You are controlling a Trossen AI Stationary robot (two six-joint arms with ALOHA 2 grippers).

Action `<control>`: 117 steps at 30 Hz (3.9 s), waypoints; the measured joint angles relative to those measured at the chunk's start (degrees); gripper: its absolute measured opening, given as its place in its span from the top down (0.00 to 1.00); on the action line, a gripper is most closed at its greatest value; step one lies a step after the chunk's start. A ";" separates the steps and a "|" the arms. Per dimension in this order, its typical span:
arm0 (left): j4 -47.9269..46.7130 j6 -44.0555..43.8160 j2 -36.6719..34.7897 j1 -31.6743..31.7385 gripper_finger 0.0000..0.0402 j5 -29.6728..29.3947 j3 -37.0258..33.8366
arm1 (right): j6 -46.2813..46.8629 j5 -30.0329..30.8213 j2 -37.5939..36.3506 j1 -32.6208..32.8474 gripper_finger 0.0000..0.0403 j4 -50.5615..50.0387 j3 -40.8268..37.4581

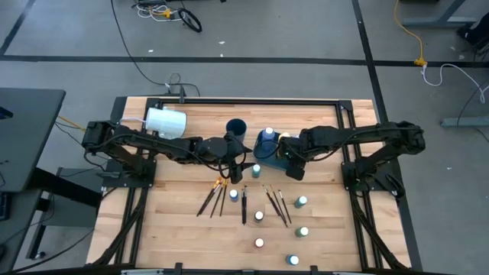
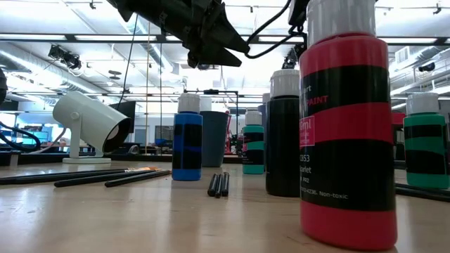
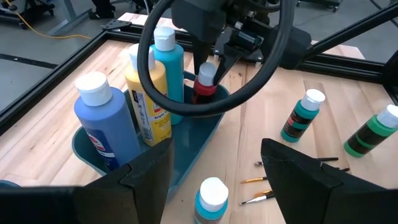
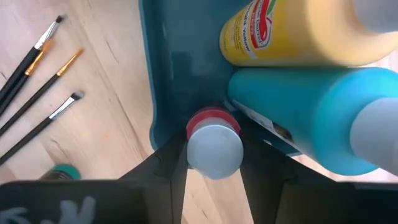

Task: Pick & Place Paint Supplies
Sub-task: Put the small red paint bottle into the blue bin, then put the small light blue paint bottle into the blue bin

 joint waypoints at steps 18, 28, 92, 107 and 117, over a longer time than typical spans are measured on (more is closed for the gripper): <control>0.07 0.00 0.00 0.00 0.38 0.00 0.00 | -2.98 2.03 -1.14 -0.02 0.69 8.01 -7.41; 0.07 0.00 0.00 0.00 0.38 0.00 0.00 | -4.28 2.50 -1.09 -0.04 0.50 7.91 -7.54; 0.46 -0.42 0.02 -0.01 0.38 -0.46 0.00 | -22.49 -16.66 -2.41 24.33 0.48 10.24 -3.02; 0.42 -0.42 0.07 -0.02 0.38 -0.44 0.00 | -26.35 -13.98 0.79 24.30 0.48 5.46 -3.04; 0.39 -0.44 0.07 -0.01 0.38 -0.45 0.00 | -26.32 -13.92 0.79 24.30 0.49 4.25 -3.20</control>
